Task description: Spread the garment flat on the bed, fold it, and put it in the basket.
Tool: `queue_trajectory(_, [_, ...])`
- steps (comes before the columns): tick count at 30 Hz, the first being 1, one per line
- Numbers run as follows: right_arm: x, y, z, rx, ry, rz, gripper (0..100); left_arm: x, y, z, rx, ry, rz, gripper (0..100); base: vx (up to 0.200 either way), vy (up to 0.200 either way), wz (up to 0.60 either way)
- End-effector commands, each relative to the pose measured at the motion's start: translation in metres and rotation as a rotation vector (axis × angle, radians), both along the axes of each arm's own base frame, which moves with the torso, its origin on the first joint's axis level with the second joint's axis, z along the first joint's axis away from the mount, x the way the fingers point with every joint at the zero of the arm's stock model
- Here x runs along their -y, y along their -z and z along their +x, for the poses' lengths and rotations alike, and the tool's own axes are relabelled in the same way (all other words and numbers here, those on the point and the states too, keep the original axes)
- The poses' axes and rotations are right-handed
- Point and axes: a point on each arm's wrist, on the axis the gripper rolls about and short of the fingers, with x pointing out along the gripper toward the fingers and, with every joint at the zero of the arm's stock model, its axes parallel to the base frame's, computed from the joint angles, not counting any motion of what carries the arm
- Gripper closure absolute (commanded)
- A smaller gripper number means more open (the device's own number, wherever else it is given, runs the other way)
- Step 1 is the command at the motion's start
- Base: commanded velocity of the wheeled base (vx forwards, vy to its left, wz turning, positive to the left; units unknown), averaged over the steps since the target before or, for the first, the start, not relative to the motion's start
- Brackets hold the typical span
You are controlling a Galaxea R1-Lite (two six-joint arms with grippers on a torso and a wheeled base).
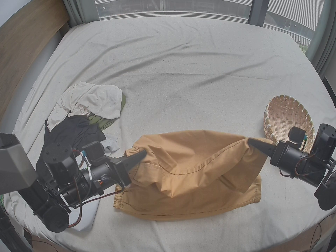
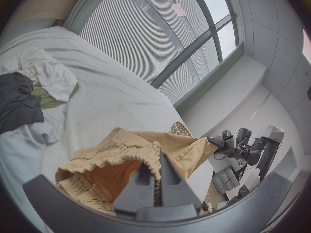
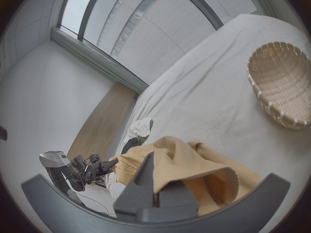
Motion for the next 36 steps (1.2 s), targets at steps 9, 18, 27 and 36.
queue_trajectory(9, [0.003,-0.012,0.001,0.099,-0.011,0.029,100,-0.023,-0.029,-0.014,0.068,0.004,-0.064,100,0.0,0.0,0.0])
queue_trajectory(18, [0.001,-0.012,0.003,0.108,-0.022,0.016,100,-0.034,-0.033,-0.01,0.084,-0.042,-0.068,100,0.0,0.0,0.0])
queue_trajectory(27, [0.011,-0.013,0.005,0.111,-0.01,0.015,100,-0.039,-0.024,-0.004,0.052,-0.047,-0.053,100,0.0,0.0,0.0])
queue_trajectory(36, [0.023,-0.013,0.009,0.114,0.008,0.014,100,-0.042,-0.017,0.008,0.044,-0.064,-0.039,100,0.0,0.0,0.0])
